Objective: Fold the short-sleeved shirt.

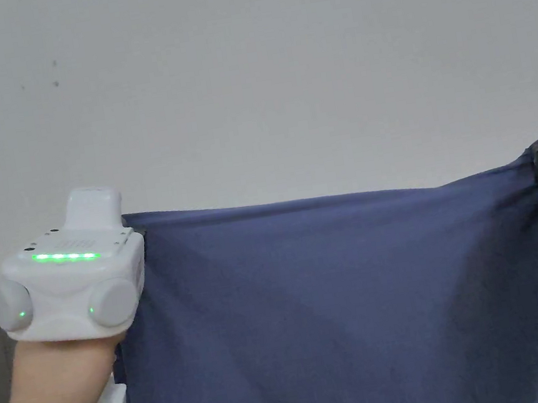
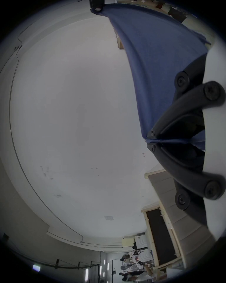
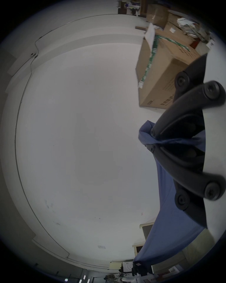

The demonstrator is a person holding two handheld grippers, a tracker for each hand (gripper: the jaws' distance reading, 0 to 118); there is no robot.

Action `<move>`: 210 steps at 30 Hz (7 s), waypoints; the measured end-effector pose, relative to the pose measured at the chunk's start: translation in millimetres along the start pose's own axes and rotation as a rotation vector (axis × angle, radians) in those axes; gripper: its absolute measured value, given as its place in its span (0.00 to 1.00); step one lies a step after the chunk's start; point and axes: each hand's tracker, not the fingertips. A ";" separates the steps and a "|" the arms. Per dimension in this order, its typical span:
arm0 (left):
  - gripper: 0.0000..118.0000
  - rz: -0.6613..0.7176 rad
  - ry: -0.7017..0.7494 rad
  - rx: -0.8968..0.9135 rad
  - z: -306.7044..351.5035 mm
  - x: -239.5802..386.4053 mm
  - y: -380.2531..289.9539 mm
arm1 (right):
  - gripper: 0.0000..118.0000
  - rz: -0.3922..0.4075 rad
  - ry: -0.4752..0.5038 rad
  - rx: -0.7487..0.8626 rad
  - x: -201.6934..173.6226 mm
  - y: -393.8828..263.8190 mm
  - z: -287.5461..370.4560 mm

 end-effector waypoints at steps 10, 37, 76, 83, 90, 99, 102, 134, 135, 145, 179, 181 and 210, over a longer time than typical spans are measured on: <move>0.02 0.080 -0.054 -0.139 39.7 12.3 -129.1 | 0.02 0.060 0.046 -0.061 24.9 -162.6 78.9; 0.02 0.007 -0.219 -0.544 389.0 -55.7 -371.3 | 0.02 0.064 0.130 -0.679 56.9 -399.7 442.0; 0.79 0.112 -0.236 -0.895 345.0 -72.8 -439.0 | 0.01 -0.033 0.167 -0.592 -12.9 -356.8 519.0; 0.06 0.066 -0.271 -0.822 351.9 -65.1 -434.4 | 0.01 -0.038 0.145 -0.645 -12.0 -372.9 507.1; 0.06 0.094 -0.268 -0.800 358.8 -69.4 -431.7 | 0.26 -0.026 -0.036 -0.743 16.8 -400.9 474.7; 0.06 0.071 -0.267 -0.818 363.0 -57.1 -426.1 | 0.46 -0.071 -0.023 -0.885 46.2 -438.1 411.8; 0.05 0.062 -0.268 -0.810 365.8 -57.9 -420.2 | 0.06 -0.046 -0.057 -0.864 47.0 -431.4 413.7; 0.89 0.175 -0.219 -0.771 244.3 -64.9 -396.3 | 0.83 -0.034 -0.112 -0.681 81.2 -404.7 329.7; 0.88 0.168 -0.223 -0.759 261.9 -66.8 -386.0 | 0.83 -0.043 -0.097 -0.666 80.4 -399.2 342.2; 0.01 0.066 -0.292 -0.789 361.4 -57.2 -407.5 | 0.06 -0.095 0.085 -0.720 26.0 -407.7 464.3; 0.07 -0.015 -0.346 -0.814 295.2 -34.1 -426.2 | 0.89 -0.065 0.022 -0.978 69.7 -470.9 360.4; 0.07 -0.026 -0.345 -0.812 296.9 -31.8 -424.7 | 0.59 -0.089 0.026 -1.007 71.7 -475.8 354.9; 0.98 0.218 -0.289 -0.861 391.8 -78.0 -382.0 | 0.91 0.069 -0.037 -0.944 68.0 -409.5 455.9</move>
